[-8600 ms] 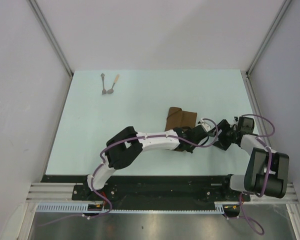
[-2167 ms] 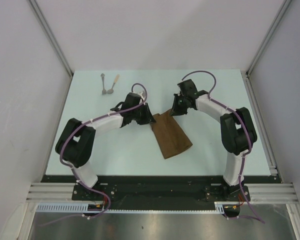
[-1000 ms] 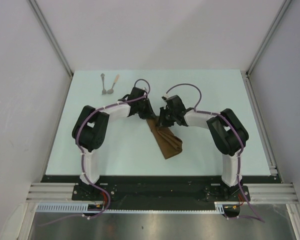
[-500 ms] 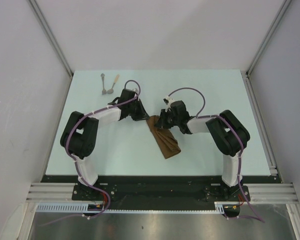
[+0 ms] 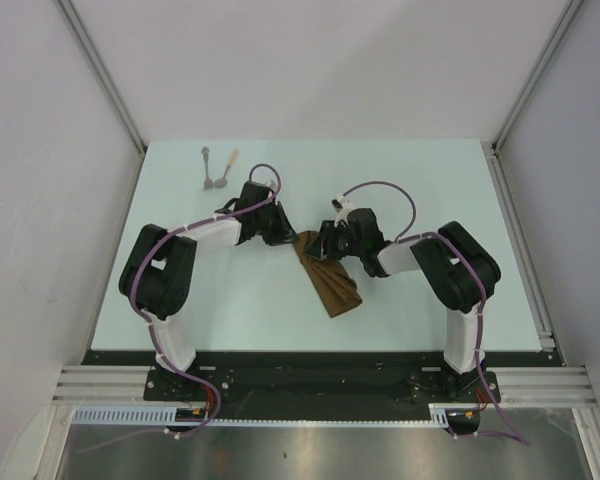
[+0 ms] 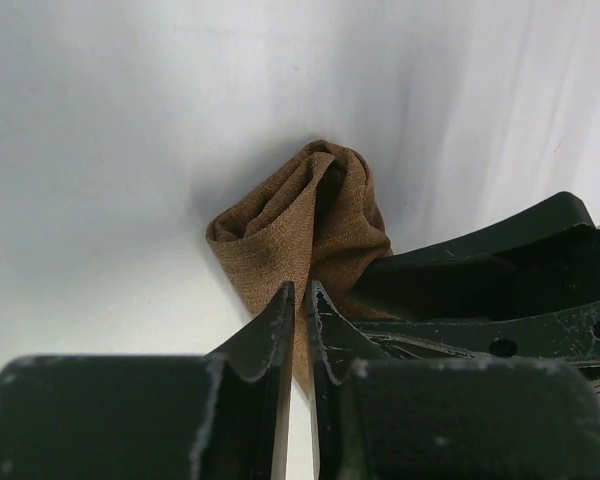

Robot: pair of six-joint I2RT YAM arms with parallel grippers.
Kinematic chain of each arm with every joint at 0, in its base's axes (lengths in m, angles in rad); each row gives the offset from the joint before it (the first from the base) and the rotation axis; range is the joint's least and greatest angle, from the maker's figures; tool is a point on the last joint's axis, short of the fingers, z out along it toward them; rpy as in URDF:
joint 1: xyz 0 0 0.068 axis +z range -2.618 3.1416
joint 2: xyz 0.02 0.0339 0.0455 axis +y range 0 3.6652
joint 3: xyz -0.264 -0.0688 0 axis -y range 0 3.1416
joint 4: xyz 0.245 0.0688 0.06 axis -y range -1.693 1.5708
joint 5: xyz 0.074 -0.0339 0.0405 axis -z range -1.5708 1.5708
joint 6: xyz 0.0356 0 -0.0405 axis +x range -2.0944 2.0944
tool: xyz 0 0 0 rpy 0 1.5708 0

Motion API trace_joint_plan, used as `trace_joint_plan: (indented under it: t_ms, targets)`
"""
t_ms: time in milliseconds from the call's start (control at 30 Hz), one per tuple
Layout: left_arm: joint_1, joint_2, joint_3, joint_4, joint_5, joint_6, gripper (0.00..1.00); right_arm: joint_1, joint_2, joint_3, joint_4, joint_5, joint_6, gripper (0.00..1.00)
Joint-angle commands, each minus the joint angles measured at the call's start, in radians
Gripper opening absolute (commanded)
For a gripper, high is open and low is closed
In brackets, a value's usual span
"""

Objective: Fold the napkin into a case and place the utensils inside
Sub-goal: Fold the 2/3-rectangle-folded napkin at the center of the board, then stuff the top corner of the smaller-rectangle-folded napkin at the center of the board.

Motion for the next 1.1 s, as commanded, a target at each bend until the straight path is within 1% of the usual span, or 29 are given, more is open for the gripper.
trace_joint_plan:
  t_ms: [0, 267, 433, 533, 633, 700, 733, 833, 867, 900, 933, 967, 1033, 1067]
  targets:
    - [0.005, -0.047, -0.011, 0.038, 0.027, -0.018, 0.12, -0.019, -0.056, -0.003, 0.017, 0.02, 0.0, 0.4]
    - [0.006, -0.053, -0.02, 0.041, 0.031, -0.013, 0.12, -0.022, -0.054, 0.074, -0.11, 0.024, -0.06, 0.46]
    - [0.006, -0.05, -0.023, 0.049, 0.038, -0.013, 0.12, -0.023, -0.051, 0.125, -0.179, 0.003, -0.076, 0.47]
    - [0.009, -0.042, -0.014, 0.056, 0.057, -0.024, 0.11, -0.029, -0.025, 0.175, -0.242, -0.032, -0.042, 0.48]
    - [0.015, -0.039, -0.02, 0.084, 0.109, -0.05, 0.11, -0.039, -0.033, 0.174, -0.225, -0.068, 0.01, 0.5]
    - [0.017, -0.041, -0.033, 0.102, 0.126, -0.068, 0.12, -0.043, -0.042, 0.198, -0.26, -0.079, 0.018, 0.52]
    - [0.017, -0.048, -0.039, 0.108, 0.133, -0.071, 0.14, -0.051, -0.04, 0.209, -0.283, -0.082, 0.03, 0.52]
    - [0.017, -0.07, -0.076, 0.154, 0.146, -0.076, 0.24, -0.068, -0.03, 0.227, -0.319, -0.103, 0.055, 0.52]
    - [0.017, -0.09, -0.091, 0.168, 0.16, -0.084, 0.31, -0.087, -0.019, 0.233, -0.328, -0.114, 0.1, 0.52]
    - [0.017, -0.102, -0.132, 0.221, 0.168, -0.09, 0.34, -0.097, -0.004, 0.238, -0.327, -0.134, 0.128, 0.52]
    - [0.017, -0.113, -0.152, 0.242, 0.174, -0.096, 0.38, -0.104, 0.018, 0.228, -0.313, -0.173, 0.156, 0.52]
    - [0.017, -0.133, -0.172, 0.263, 0.179, -0.108, 0.44, -0.117, 0.024, 0.218, -0.296, -0.181, 0.209, 0.52]
    - [0.015, -0.148, -0.235, 0.346, 0.212, -0.125, 0.5, -0.12, 0.033, 0.208, -0.27, -0.187, 0.23, 0.52]
    - [0.015, -0.154, -0.256, 0.375, 0.22, -0.14, 0.55, -0.12, 0.033, 0.207, -0.271, -0.184, 0.234, 0.52]
